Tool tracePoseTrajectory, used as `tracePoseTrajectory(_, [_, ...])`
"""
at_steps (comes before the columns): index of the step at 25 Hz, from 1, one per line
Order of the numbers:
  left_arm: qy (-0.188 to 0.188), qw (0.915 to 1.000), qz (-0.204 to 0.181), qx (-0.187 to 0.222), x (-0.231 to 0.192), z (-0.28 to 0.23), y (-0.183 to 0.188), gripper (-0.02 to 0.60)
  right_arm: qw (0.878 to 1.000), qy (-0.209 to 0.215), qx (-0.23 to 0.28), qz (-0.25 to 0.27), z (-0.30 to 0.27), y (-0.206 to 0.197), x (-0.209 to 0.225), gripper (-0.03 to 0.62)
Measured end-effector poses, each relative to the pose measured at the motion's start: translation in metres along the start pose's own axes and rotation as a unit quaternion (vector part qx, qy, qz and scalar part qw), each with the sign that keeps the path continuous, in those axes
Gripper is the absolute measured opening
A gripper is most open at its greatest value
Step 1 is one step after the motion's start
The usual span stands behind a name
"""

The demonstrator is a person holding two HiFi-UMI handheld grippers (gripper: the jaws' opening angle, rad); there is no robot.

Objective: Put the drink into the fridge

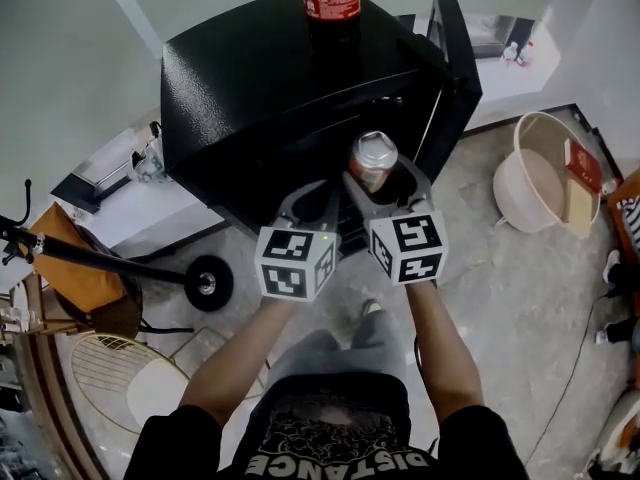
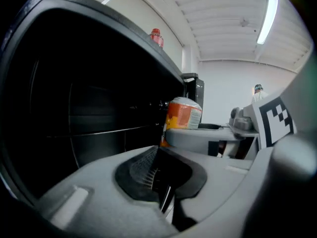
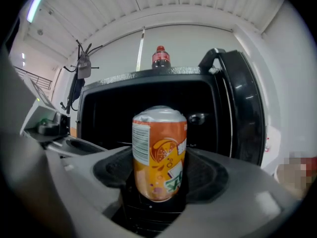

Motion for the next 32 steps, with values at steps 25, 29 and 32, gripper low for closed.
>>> tracePoseTrajectory(25, [0.048,0.9982,0.0,-0.036,-0.036,-0.102,-0.098,0.005,1.0,-0.007,-0.024,0.0,-0.128,-0.188,0.067,0.319])
tracePoseTrajectory(29, [0.051,0.998,-0.001,-0.038,-0.039,-0.105,-0.107,0.005,0.999,-0.009,-0.035,-0.001,-0.141,-0.204,0.072,0.319])
tracePoseTrajectory(32, [0.053,0.9979,-0.004,-0.037,-0.041,-0.107,-0.109,0.005,0.999,-0.009,-0.04,0.001,-0.147,-0.211,0.074,0.319])
Point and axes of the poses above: the fingertips, and each gripper's own axes: z backward along the fingers, x to its right, y out of its top, the point moved 2 cm from there along z, backward along the fingers, and after that the axes turned 13 degrees about y, right-handed, at the moved point
